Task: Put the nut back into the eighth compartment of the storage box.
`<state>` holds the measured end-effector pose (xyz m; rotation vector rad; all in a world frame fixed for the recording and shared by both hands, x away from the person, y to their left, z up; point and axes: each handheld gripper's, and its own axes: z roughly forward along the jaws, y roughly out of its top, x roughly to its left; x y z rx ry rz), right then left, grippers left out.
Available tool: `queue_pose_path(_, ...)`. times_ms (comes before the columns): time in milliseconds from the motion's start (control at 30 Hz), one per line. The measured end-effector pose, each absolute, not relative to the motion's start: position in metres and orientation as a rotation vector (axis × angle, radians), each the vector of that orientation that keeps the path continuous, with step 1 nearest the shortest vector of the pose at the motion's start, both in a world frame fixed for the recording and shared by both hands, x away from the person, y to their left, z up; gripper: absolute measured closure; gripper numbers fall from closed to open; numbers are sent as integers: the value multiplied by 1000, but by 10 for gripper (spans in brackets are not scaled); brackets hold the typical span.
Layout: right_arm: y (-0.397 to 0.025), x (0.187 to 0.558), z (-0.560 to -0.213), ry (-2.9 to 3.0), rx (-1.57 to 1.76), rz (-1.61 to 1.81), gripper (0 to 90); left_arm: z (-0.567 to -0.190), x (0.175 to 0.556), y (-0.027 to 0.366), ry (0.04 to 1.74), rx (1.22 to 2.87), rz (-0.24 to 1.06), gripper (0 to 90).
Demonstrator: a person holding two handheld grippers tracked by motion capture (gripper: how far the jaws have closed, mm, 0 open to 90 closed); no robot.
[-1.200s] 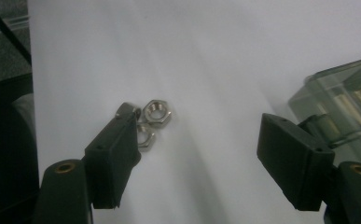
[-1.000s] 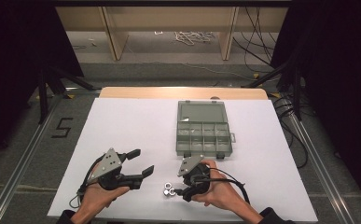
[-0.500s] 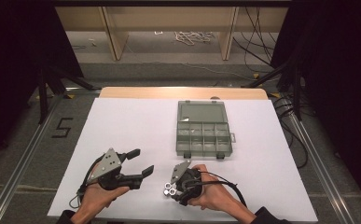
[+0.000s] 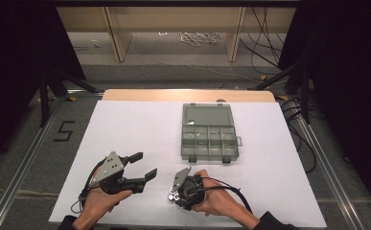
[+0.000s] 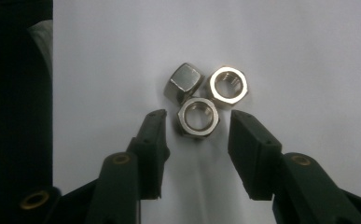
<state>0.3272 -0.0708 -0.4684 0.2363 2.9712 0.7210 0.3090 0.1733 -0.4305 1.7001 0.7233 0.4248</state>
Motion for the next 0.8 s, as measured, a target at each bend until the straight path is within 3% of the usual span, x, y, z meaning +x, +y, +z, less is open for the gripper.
queue_pose_path(533, -63, 328, -468, 3002, 199, 666, 699, -431, 310, 173, 731, 1698, 419, 243)
queue_pose_path(800, -61, 325, -466, 2991, 187, 641, 703, -432, 309, 174, 730, 1700, 420, 243)
